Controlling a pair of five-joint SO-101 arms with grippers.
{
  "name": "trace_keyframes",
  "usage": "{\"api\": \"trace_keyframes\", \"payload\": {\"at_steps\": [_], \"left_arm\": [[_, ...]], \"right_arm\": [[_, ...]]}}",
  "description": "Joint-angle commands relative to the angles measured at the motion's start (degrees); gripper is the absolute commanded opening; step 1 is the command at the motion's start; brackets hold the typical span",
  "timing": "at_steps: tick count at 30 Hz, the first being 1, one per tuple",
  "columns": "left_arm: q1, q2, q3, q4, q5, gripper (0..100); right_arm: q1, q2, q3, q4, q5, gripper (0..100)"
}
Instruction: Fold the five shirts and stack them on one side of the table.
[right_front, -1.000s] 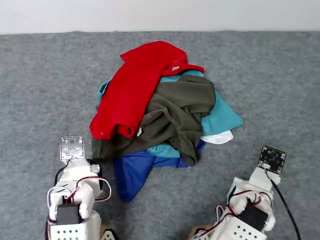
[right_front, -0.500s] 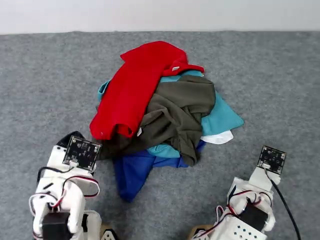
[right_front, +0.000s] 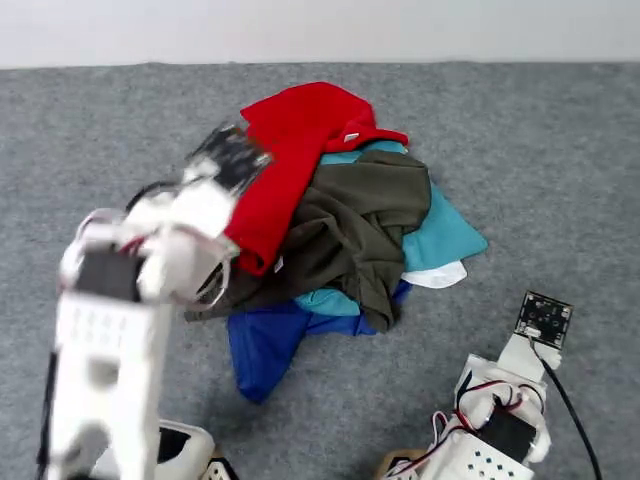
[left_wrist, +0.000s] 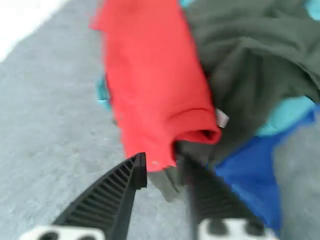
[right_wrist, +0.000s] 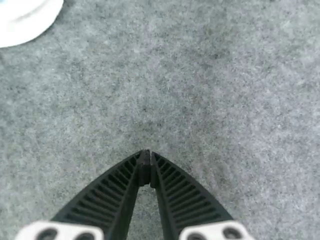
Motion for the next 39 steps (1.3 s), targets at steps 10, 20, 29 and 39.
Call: {"api": "trace_keyframes", "payload": {"at_steps": [10,20,29,39], "left_arm": [[4.0,38.6,-29.4,4.5,-3.3,29],[4.7,62.0,-41.8,0.7,-0.7,27],[2.8,59.0,-49.1,3.2,2.5,1],[-17.7,44.4,-55.0,3.3,7.6,1]], "right_arm": [[0.7,-0.2,0.9,0.3,-0.6,1.0],[0.7,-0.2,0.9,0.3,-0.6,1.0],[0.7,-0.2,0.9,0.3,-0.6,1.0],[0.7,-0.2,0.9,0.3,-0.6,1.0]]}}
